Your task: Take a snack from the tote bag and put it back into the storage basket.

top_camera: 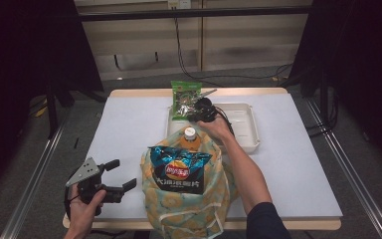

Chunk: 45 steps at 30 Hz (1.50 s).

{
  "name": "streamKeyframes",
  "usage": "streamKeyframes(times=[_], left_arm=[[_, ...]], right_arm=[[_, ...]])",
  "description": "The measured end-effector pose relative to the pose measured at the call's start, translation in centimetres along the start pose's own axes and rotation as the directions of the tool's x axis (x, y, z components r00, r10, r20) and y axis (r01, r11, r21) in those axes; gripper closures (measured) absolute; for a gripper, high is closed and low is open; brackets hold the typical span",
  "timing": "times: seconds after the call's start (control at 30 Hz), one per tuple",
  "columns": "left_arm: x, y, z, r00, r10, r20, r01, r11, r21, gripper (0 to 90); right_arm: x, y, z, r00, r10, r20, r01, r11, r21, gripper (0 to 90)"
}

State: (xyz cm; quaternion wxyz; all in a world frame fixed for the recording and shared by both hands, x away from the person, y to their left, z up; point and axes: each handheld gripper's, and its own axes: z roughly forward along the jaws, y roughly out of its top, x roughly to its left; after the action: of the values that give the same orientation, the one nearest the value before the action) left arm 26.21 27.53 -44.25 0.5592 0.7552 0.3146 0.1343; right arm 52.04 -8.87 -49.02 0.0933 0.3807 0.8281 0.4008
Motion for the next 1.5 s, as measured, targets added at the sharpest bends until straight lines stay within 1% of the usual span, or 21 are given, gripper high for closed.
streamKeyframes(times=[0.13, 0.23, 0.37, 0.43, 0.47, 0.5, 0.53, 0.6, 0.63, 0.77, 0.8, 0.87, 0.93, 1.03, 1.1, 1.17, 1.2, 1.27, 1.33, 1.37, 1.5], left_arm=[[0.0, 0.0, 0.0, 1.0, 0.0, -0.001, 0.0, 1.0, 0.0, 3.5], [0.0, 0.0, 0.1, 0.9999, 0.01, -0.004, -0.01, 0.9999, 0.013, 3.5], [0.0, -0.1, 0.1, 1.0, 0.004, -0.006, -0.004, 0.9999, 0.012, 3.5], [0.1, -0.1, 0.1, 1.0, 0.004, -0.005, -0.004, 0.9999, 0.015, 3.5], [0.1, -0.1, 0.1, 1.0, 0.005, -0.005, -0.005, 0.9999, 0.015, 3.5], [0.1, -0.1, 0.1, 1.0, 0.003, -0.005, -0.003, 0.9999, 0.013, 3.5], [0.2, -0.1, 0.1, 1.0, 0.001, 0.006, -0.001, 1.0, 0.008, 3.5], [0.1, -0.1, 0.1, 1.0, -0.005, 0.003, 0.005, 1.0, 0.007, 3.5], [0.1, -0.1, 0.1, 0.9999, 0.001, -0.01, -0.001, 0.9999, 0.015, 3.5], [0.1, 0.0, 0.4, 1.0, 0.005, 0.008, -0.005, 0.9999, 0.015, 3.5], [0.1, 0.1, 0.5, 0.9999, 0.011, 0.003, -0.011, 0.9998, 0.019, 3.5], [0.0, 0.2, 0.6, 1.0, 0.004, 0.0, -0.004, 0.9999, 0.013, 3.5], [0.1, 0.1, 0.6, 1.0, 0.006, -0.003, -0.006, 0.9998, 0.017, 3.5], [0.1, 0.1, 0.6, 1.0, 0.009, -0.003, -0.009, 0.9997, 0.021, 3.5], [0.1, 0.1, 0.5, 0.9999, 0.011, -0.004, -0.011, 0.9998, 0.019, 3.5], [-0.1, 0.1, 0.5, 0.9999, 0.01, -0.009, -0.01, 0.9997, 0.022, 3.4], [-0.1, 0.1, 0.5, 1.0, 0.003, -0.005, -0.003, 0.9999, 0.017, 3.5], [-0.1, 0.1, 0.5, 0.9998, 0.02, -0.01, -0.019, 0.9994, 0.03, 3.4], [-0.2, 0.1, 0.5, 0.9999, 0.012, -0.009, -0.012, 0.9997, 0.022, 3.5], [-0.2, 0.1, 0.5, 0.9998, 0.019, -0.009, -0.019, 0.9995, 0.026, 3.5], [0.0, 0.0, 0.4, 0.9999, 0.017, 0.001, -0.017, 0.9996, 0.022, 3.5]], right_arm=[[0.1, 0.1, 0.2, 0.9998, -0.007, 0.018, 0.008, 1.0, -0.012, 90.0], [0.1, 0.1, 0.2, 0.9997, -0.011, 0.022, 0.011, 1.0, -0.015, 90.0], [0.0, -0.1, -0.1, 1.0, -0.005, -0.004, 0.005, 1.0, -0.018, 90.0], [0.0, -0.2, -0.3, 0.9999, -0.012, -0.01, 0.011, 1.0, -0.018, 90.0], [0.0, -0.3, -0.5, 0.9996, -0.011, -0.026, 0.01, 1.0, -0.021, 89.3], [0.0, -0.4, -0.7, 0.9997, -0.013, -0.023, 0.012, 1.0, -0.021, 89.2], [0.1, -0.4, -0.9, 0.9993, -0.016, -0.032, 0.015, 1.0, -0.027, 89.0], [0.2, -0.5, -1.2, 0.9988, -0.028, -0.041, 0.026, 0.999, -0.028, 88.3], [0.2, -0.6, -1.5, 0.9985, -0.03, -0.046, 0.029, 0.999, -0.033, 87.7], [0.6, -0.6, -2.8, 0.9968, -0.044, -0.066, 0.04, 0.998, -0.053, 85.0], [0.7, -0.6, -3.2, 0.9964, -0.05, -0.069, 0.046, 0.997, -0.06, 84.3], [0.8, -0.6, -4.2, 0.996, -0.058, -0.067, 0.053, 0.996, -0.07, 81.1], [0.9, -0.8, -5.3, 0.995, -0.053, -0.085, 0.045, 0.994, -0.098, 78.0], [1.1, -0.9, -6.6, 0.9941, -0.064, -0.088, 0.054, 0.992, -0.11, 72.7], [1.2, -1.1, -7.5, 0.9938, -0.064, -0.091, 0.051, 0.989, -0.137, 71.3], [1.4, -1.4, -8.4, 0.993, -0.062, -0.101, 0.045, 0.986, -0.161, 65.3], [1.5, -1.5, -8.8, 0.9927, -0.062, -0.104, 0.043, 0.985, -0.168, 62.3], [1.8, -1.7, -9.7, 0.9919, -0.064, -0.11, 0.044, 0.983, -0.177, 59.5], [2.0, -1.9, -10.4, 0.9909, -0.065, -0.117, 0.042, 0.981, -0.189, 57.1], [2.1, -2.0, -10.7, 0.9908, -0.068, -0.117, 0.044, 0.98, -0.195, 56.1], [2.7, -2.4, -12.0, 0.9899, -0.072, -0.122, 0.045, 0.976, -0.212, 52.8]])
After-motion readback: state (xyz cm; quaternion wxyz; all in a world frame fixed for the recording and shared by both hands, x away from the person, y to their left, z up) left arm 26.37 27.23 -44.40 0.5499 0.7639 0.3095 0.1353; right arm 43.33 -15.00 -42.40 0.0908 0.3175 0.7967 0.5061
